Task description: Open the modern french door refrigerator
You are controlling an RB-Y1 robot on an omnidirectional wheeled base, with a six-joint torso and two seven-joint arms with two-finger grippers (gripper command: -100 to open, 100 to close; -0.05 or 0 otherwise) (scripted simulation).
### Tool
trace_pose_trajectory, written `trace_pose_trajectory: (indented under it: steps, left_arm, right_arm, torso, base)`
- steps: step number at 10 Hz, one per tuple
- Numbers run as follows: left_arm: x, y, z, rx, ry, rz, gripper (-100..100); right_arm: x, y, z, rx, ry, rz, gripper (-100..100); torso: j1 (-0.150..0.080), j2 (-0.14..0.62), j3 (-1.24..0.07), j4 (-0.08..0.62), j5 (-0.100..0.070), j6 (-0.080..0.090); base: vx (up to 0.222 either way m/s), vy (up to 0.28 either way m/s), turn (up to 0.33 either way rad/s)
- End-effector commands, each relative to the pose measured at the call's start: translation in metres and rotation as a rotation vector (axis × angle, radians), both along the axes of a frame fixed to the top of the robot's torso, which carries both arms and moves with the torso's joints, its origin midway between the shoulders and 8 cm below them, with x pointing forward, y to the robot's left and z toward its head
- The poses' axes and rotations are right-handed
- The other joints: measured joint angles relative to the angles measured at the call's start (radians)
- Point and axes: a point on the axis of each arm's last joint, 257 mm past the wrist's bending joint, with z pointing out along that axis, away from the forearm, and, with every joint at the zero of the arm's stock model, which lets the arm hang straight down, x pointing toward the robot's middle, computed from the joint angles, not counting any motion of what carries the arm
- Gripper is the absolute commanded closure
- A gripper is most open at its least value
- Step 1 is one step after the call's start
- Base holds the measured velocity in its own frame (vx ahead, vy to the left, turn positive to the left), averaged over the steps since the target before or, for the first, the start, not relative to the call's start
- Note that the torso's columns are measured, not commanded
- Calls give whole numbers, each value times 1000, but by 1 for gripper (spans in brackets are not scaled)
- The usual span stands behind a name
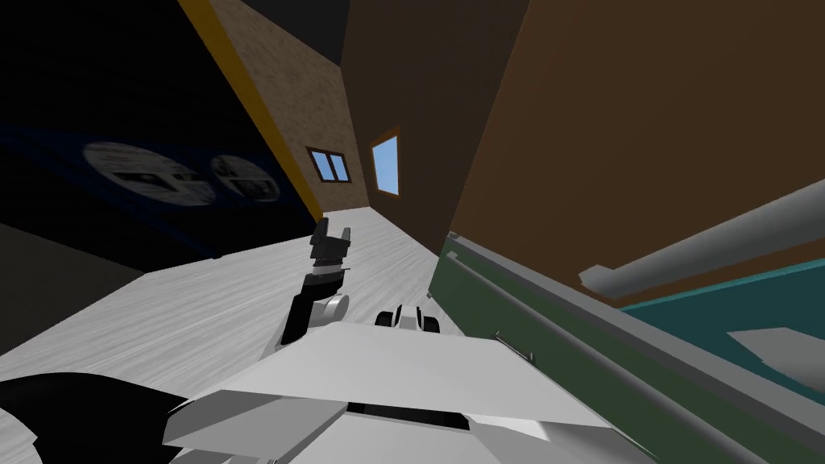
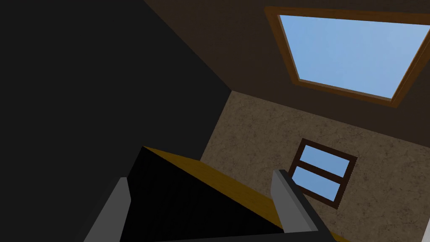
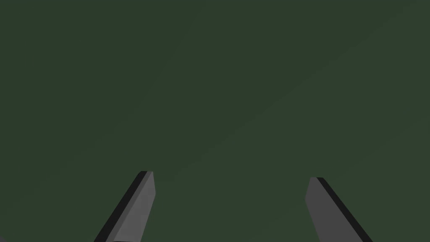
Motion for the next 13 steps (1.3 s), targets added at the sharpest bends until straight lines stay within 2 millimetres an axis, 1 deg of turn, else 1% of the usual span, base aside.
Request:
trace_pose_trajectory:
  steps: [1,2,3,4,5,6,7,8,9,10,11,12,13]
  left_arm:
    - [0,0,0,0,0,0,0]
    - [0,0,0,0,0,0,0]
    - [0,0,0,0,0,0,0]
    - [0,0,0,0,0,0,0]
    - [0,0,0,0,0,0,0]
    - [0,0,0,0,0,0,0]
    - [0,0,0,0,0,0,0]
    - [0,0,0,0,0,0,0]
    - [0,0,0,0,0,0,0]
    - [0,0,0,0,0,0,0]
    - [0,0,0,0,0,0,0]
    - [0,0,0,0,0,0,0]
    - [0,0,0,0,0,0,0]
  right_arm:
    - [-8,-8,10,-83,32,-12,-100]
    - [-21,-14,11,-138,80,-23,-100]
    - [-22,-17,19,-173,82,-25,-100]
    - [-32,-20,19,-221,127,-31,-100]
    - [-33,-23,28,-260,128,-36,-100]
    - [-42,-25,28,-302,170,-39,-100]
    - [-43,-27,38,-343,169,-44,-100]
    - [-51,-28,40,-388,208,-46,-100]
    - [-51,-29,49,-423,206,-50,-100]
    - [-58,-30,50,-463,241,-51,-100]
    - [-57,-30,59,-498,238,-53,-100]
    - [-63,-30,62,-542,270,-52,-100]
    - [-63,-30,70,-571,267,-55,-100]
  torso:
    - [-1,1,0,0,0,0]
    - [-1,2,1,0,0,1]
    - [0,1,1,0,0,0]
    - [0,1,0,0,0,0]
    - [0,0,0,0,0,0]
    - [-1,0,0,0,0,0]
    - [0,0,0,0,0,0]
    - [-1,1,0,0,0,1]
    - [0,1,1,0,0,0]
    - [-1,1,1,0,0,0]
    - [-1,1,1,0,0,0]
    - [-1,1,1,0,0,0]
    - [0,1,0,0,0,0]
  base:
    - [20,7,-21]
    - [32,18,152]
    - [34,15,123]
    - [39,16,154]
    - [39,11,68]
    - [48,18,160]
    - [37,11,68]
    - [37,12,95]
    - [31,9,64]
    - [32,7,120]
    - [27,3,55]
    - [29,8,97]
    - [26,8,51]
